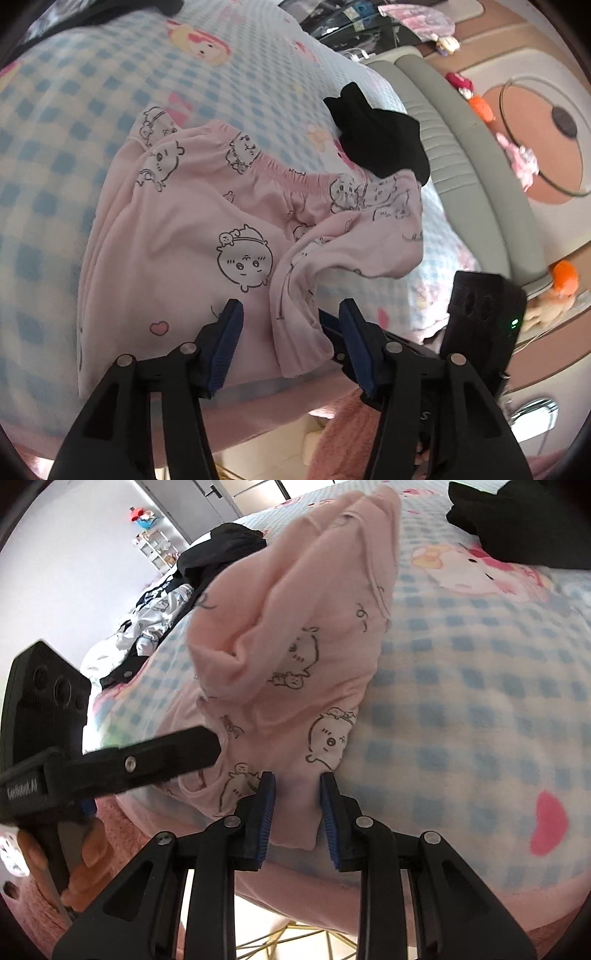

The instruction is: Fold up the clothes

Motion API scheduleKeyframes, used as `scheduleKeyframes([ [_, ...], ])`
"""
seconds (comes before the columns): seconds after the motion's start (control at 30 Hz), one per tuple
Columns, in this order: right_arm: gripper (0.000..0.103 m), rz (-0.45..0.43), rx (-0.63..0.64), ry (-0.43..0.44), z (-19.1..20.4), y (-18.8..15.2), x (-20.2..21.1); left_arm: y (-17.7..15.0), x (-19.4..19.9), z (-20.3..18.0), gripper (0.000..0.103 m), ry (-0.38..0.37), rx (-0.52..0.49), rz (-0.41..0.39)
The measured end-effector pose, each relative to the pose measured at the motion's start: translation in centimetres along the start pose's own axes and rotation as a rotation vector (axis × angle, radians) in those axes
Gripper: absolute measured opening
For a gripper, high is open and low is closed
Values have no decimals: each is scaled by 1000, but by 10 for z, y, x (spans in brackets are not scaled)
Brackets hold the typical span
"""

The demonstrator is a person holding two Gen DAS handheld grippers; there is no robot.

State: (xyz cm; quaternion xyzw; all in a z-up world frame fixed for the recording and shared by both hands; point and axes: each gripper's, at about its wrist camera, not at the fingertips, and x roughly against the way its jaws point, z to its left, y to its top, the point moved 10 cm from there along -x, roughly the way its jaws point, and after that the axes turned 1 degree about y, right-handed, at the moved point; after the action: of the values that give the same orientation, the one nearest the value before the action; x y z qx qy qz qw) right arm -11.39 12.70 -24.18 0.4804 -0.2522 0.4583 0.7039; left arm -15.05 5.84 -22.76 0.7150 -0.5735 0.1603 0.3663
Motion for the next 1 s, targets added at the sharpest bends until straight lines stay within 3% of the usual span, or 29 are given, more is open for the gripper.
scheduleKeyframes([
  [0.07, 26, -2, -4, -3, -1, -1, -1, -1, -5, -6, 37, 31, -42, 6],
  [0.1, 26, -3, -7, -5, -1, -2, -1, -1, -9, -7, 29, 63, -65, 7],
  [0.13, 26, -4, -6, -9, 0, -2, 0, 0, -11, -7, 15, 98, -84, 8],
  [0.2, 26, -4, 3, -21, 2, -2, 2, 3, -9, -2, 12, 155, -84, -3],
  [0.37, 26, -65, 5, -31, 1, 15, 24, 15, 29, 18, 11, 128, 27, -75],
  [0.5, 26, -122, 21, -20, 8, 45, 33, 14, 44, 36, 12, 109, 72, -54],
  [0.77, 27, -102, 123, -38, 42, 89, -9, 11, 55, 64, 12, 124, 121, -47],
  [1.0, 28, -11, 188, -41, 52, 77, -51, 5, 56, 83, 12, 131, 164, -31],
])
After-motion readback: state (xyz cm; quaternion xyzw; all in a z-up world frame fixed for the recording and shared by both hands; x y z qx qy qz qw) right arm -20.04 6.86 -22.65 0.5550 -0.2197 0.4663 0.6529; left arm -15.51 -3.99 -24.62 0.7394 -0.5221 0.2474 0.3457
